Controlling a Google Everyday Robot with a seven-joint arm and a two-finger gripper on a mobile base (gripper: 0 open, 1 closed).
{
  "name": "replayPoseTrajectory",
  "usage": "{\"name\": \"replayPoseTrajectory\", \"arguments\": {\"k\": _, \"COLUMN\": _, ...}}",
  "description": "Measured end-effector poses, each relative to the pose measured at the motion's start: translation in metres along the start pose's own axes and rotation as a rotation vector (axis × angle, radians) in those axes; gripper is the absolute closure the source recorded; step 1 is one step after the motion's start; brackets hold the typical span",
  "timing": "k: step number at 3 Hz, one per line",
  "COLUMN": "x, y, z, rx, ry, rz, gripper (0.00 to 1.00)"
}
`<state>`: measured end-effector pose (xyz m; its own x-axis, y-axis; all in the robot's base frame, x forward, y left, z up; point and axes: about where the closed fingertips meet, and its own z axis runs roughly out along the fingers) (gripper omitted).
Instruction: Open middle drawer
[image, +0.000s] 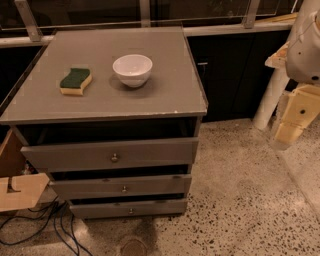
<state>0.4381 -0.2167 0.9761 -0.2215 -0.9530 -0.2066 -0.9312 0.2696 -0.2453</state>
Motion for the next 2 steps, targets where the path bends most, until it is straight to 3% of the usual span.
{"name": "replayPoseTrajectory", "arguments": {"k": 1, "x": 0.0000, "y": 0.0000, "z": 0.0000, "rx": 0.000, "ry": 0.000, "rz": 0.000, "gripper": 0.00}}
{"name": "replayPoseTrajectory", "arguments": {"k": 2, "x": 0.0000, "y": 0.0000, "z": 0.0000, "rx": 0.000, "ry": 0.000, "rz": 0.000, "gripper": 0.14}}
